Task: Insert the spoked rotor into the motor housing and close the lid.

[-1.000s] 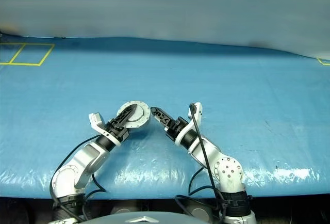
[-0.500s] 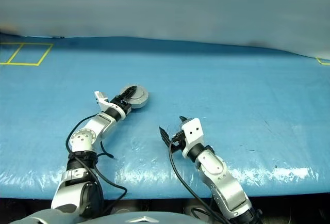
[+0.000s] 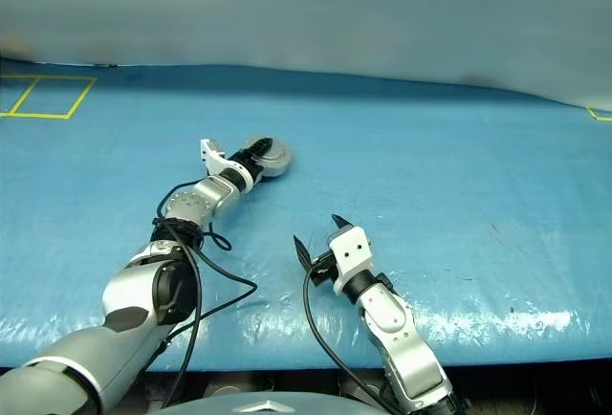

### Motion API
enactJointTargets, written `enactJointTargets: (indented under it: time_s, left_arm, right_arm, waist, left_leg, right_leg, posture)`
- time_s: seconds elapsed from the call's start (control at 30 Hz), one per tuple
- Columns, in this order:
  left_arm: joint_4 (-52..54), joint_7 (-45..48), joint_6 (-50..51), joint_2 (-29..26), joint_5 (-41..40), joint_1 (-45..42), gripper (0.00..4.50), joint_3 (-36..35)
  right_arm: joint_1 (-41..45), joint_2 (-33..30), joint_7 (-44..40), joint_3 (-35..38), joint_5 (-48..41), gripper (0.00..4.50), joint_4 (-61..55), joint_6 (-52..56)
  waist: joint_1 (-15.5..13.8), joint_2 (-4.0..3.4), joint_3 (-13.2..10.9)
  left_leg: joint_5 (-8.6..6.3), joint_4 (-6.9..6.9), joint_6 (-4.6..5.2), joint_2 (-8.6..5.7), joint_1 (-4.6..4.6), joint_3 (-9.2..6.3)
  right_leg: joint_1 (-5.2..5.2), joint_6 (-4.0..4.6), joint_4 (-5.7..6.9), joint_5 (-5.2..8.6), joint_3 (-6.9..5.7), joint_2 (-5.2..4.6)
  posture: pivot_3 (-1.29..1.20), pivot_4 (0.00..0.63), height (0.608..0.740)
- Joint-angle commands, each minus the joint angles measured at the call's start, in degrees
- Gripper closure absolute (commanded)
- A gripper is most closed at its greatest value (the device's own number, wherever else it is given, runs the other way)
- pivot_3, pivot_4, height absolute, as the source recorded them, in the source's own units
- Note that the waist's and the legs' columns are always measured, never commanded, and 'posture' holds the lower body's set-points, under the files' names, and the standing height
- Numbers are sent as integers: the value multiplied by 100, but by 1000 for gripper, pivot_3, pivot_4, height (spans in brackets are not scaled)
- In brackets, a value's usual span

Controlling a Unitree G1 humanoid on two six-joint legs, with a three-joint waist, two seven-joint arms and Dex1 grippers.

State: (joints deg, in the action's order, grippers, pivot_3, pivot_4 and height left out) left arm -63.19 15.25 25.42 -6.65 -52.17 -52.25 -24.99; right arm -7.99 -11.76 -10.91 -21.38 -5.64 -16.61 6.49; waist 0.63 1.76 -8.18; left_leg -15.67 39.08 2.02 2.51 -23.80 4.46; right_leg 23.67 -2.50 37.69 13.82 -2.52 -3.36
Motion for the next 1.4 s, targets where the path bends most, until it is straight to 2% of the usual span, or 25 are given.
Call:
enactJointTargets:
  time_s: [0.03,0.23,0.27,0.43,0.6,0.67,0.77,0.87,0.93,1.0,1.1,1.27,1.33,1.4]
  left_arm:
    - [-215,131,-92,3,304,-351,2148,-126]
    - [-245,107,239,-149,692,-166,141,-172]
    - [-179,96,386,-198,777,-88,29,-124]
    - [652,4,1377,-536,1063,587,29,110]
    - [2296,-377,2513,-791,1027,1603,29,189]
    - [2993,-536,2866,-828,968,2002,29,150]
    - [3969,-636,3209,-907,1025,2607,29,251]
    - [5006,-503,3253,-1111,1272,3258,29,702]
    - [5731,-287,2949,-1303,1498,3730,29,1069]
    - [6427,44,2142,-1538,2000,4255,29,1561]
    - [7079,442,461,-1521,2675,4953,29,1877]
    - [7480,760,-1913,-1388,3759,5773,29,2374]
    - [7462,744,-2538,-1297,4036,5916,29,2465]
    - [7426,752,-2955,-1174,4174,6057,29,2549]
  right_arm:
    - [37,65,-104,94,36,0,-119,-6]
    - [6,158,-247,123,39,0,-168,100]
    - [2,168,-272,110,49,0,-176,120]
    - [26,243,-396,85,43,0,-136,183]
    - [82,331,-564,91,-44,0,-72,270]
    - [103,345,-634,82,-46,0,-57,286]
    - [138,373,-729,102,-78,0,-44,296]
    - [139,383,-770,143,-89,0,-55,313]
    - [113,377,-779,181,-91,0,-69,320]
    - [58,356,-783,208,-76,0,-91,308]
    - [-33,339,-743,241,-12,0,-113,258]
    - [-184,348,-587,330,154,0,-93,36]
    - [-228,352,-525,360,215,0,-73,-94]
    - [-281,367,-480,398,219,0,-73,-131]
  waist:
    - [-2,0,0]
    - [4,-1,2]
    - [13,-2,3]
    - [109,-10,10]
    - [175,-19,17]
    - [181,-29,29]
    - [174,-52,49]
    - [167,-60,54]
    - [161,-61,54]
    - [153,-62,54]
    - [122,-60,55]
    - [-5,-59,55]
    - [-43,-60,54]
    - [-52,-60,53]
  left_leg:
    - [0,1,-1,1,1,-1]
    - [3,3,-4,2,19,-1]
    - [3,3,-5,2,25,-1]
    - [9,2,-15,11,45,1]
    - [9,-11,-20,45,125,5]
    - [9,-11,-20,49,131,4]
    - [5,-12,-14,52,140,2]
    - [5,-16,-18,59,154,3]
    - [5,-29,-25,62,183,4]
    - [6,-55,-32,66,208,16]
    - [23,-118,-52,61,212,37]
    - [28,-146,-61,75,160,30]
    - [30,-137,-61,77,92,23]
    - [27,-127,-55,78,82,22]
  right_leg:
    - [-2,0,1,0,-2,0]
    - [-17,0,11,0,0,-2]
    - [-22,0,13,0,1,-2]
    - [-30,3,28,1,11,3]
    - [-96,12,32,7,16,1]
    - [-101,14,33,7,15,0]
    - [-106,21,35,2,17,-15]
    - [-111,37,37,-1,19,-19]
    - [-108,76,35,19,21,-25]
    - [-115,102,35,32,28,-34]
    - [-110,129,28,31,37,-47]
    - [-55,165,25,51,19,-43]
    - [2,165,25,51,10,-43]
    - [5,164,22,51,6,-40]
  posture:
    - [0,150,740]
    - [0,150,740]
    - [0,150,740]
    - [0,150,740]
    - [0,150,740]
    - [0,150,740]
    - [0,150,740]
    - [0,150,740]
    - [0,150,740]
    - [0,150,740]
    - [0,150,740]
    - [0,150,740]
    - [0,150,740]
    - [0,150,740]
